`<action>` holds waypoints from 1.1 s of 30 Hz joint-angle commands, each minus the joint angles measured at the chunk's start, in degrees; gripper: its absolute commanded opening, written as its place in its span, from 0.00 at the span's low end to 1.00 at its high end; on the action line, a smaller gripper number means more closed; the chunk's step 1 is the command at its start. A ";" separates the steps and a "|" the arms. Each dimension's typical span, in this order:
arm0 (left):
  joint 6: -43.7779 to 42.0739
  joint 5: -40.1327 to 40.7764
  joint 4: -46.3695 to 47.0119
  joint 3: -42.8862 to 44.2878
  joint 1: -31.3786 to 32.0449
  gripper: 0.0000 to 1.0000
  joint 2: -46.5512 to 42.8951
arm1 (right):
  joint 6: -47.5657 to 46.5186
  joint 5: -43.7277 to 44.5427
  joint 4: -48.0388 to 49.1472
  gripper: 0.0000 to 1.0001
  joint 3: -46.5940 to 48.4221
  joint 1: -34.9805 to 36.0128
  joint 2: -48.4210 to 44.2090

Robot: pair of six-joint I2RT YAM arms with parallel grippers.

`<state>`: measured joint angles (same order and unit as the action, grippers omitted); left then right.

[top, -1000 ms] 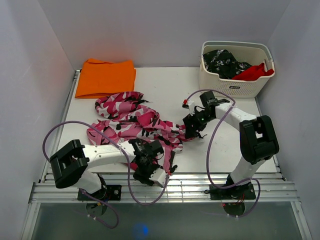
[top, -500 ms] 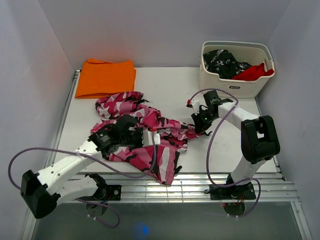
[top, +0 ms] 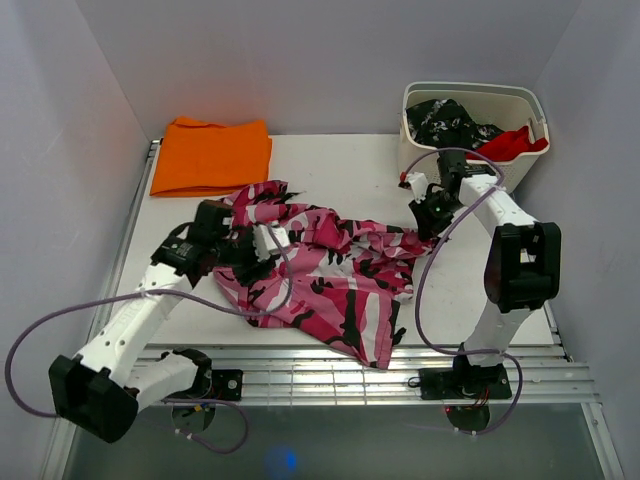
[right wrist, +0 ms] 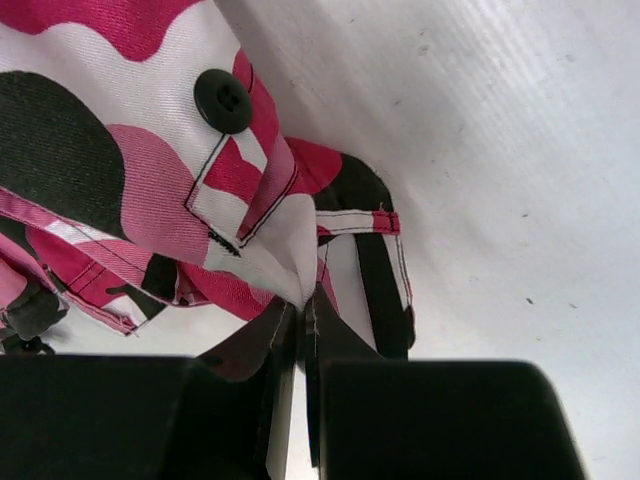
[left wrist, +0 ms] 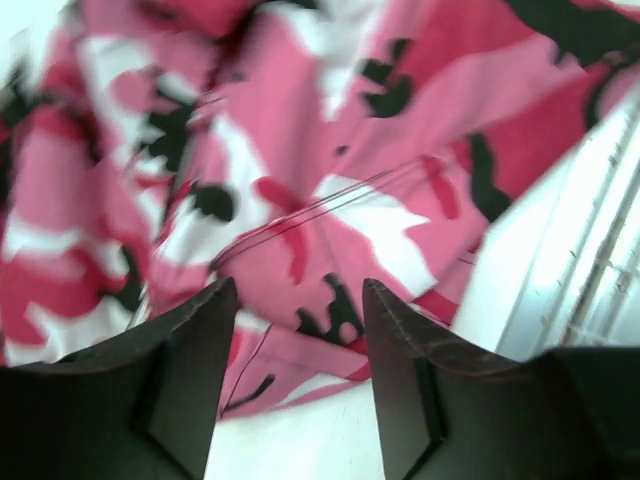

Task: Fold and stack the trousers
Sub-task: Flatten the trousers out

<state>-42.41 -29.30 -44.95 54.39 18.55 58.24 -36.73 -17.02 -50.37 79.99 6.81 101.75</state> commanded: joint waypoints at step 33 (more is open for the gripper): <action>1.86 8.72 13.04 9.67 44.95 0.00 30.29 | 2.11 -2.86 -4.56 0.08 1.75 -0.04 7.14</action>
<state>-48.31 -22.55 -33.43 60.49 68.73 97.76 -33.30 -21.76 -55.16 81.54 6.85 109.25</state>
